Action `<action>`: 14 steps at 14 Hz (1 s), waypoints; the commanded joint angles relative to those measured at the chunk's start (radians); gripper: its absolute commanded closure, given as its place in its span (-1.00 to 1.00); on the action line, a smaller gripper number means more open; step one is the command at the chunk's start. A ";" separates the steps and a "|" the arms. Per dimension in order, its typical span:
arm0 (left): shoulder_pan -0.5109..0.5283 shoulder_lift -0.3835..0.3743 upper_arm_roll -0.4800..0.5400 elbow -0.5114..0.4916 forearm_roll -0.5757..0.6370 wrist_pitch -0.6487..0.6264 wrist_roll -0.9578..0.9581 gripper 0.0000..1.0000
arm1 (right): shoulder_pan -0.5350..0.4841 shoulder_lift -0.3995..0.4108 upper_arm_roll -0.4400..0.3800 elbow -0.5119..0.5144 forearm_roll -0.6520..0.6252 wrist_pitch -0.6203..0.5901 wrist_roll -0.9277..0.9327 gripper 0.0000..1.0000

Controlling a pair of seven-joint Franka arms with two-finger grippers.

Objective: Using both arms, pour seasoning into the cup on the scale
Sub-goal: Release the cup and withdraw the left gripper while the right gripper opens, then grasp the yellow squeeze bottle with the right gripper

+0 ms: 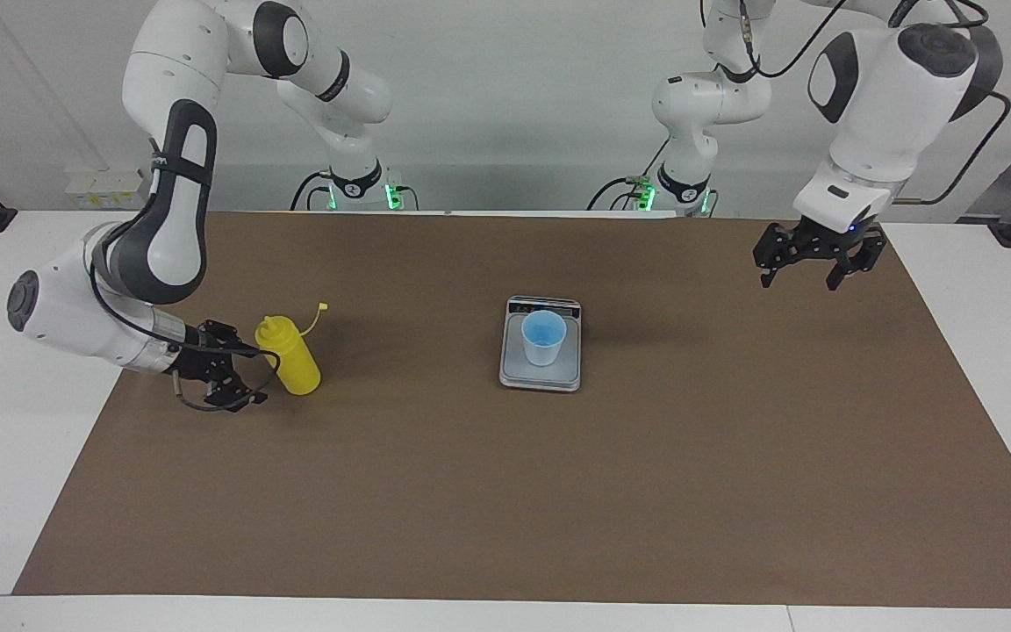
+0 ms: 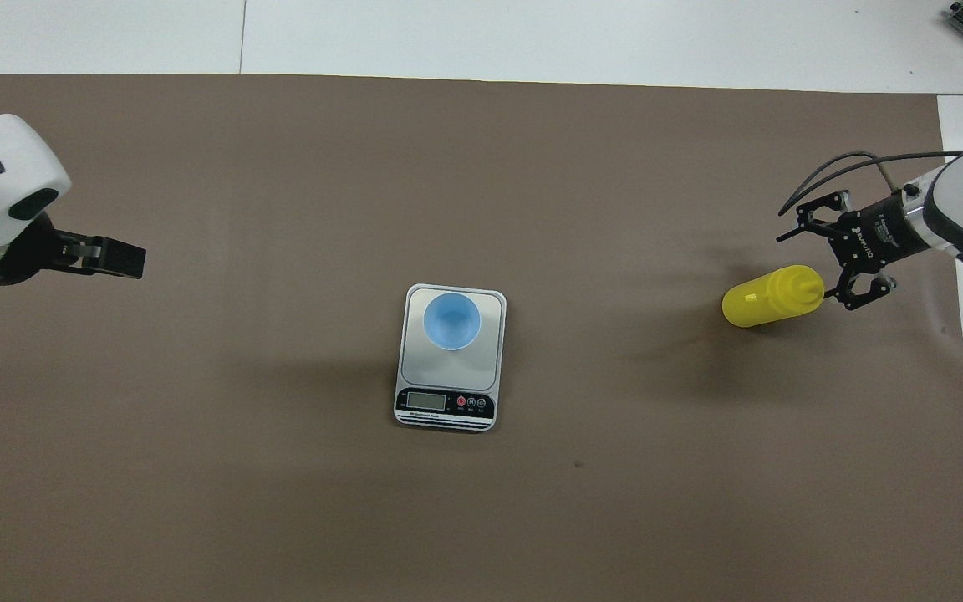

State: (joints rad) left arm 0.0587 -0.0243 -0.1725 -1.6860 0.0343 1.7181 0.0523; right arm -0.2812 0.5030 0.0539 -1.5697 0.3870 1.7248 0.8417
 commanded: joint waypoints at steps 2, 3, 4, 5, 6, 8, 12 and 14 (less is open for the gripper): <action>0.024 0.000 -0.004 0.050 -0.016 -0.075 0.034 -1.00 | -0.006 -0.070 0.006 -0.145 0.093 0.010 0.004 -1.00; 0.021 -0.014 -0.004 0.020 -0.016 -0.069 0.029 -1.00 | -0.006 -0.084 0.006 -0.176 0.095 0.012 -0.013 -1.00; 0.017 -0.020 -0.004 0.020 -0.016 -0.072 0.027 -1.00 | -0.004 -0.092 0.006 -0.199 0.096 0.010 -0.032 -1.00; 0.013 -0.023 -0.004 0.019 -0.016 -0.078 0.027 -1.00 | -0.004 -0.095 0.007 -0.207 0.096 0.007 -0.039 -0.92; 0.013 -0.023 -0.004 0.019 -0.016 -0.075 0.027 -1.00 | 0.006 -0.098 0.008 -0.205 0.096 0.007 -0.039 -0.41; 0.023 -0.023 -0.005 0.029 -0.020 -0.089 0.024 -1.00 | 0.016 -0.103 0.012 -0.205 0.096 0.009 -0.027 1.00; 0.070 0.021 -0.002 0.147 -0.077 -0.212 0.026 -1.00 | 0.089 -0.164 0.012 -0.205 0.095 0.054 0.113 1.00; 0.067 0.012 -0.002 0.128 -0.079 -0.175 0.044 -1.00 | 0.146 -0.188 0.012 -0.196 0.093 0.105 0.267 1.00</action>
State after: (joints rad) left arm 0.1110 -0.0246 -0.1671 -1.5779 -0.0242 1.5551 0.0742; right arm -0.1758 0.3761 0.0627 -1.7367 0.4590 1.7796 0.9939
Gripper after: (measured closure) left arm 0.000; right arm 0.348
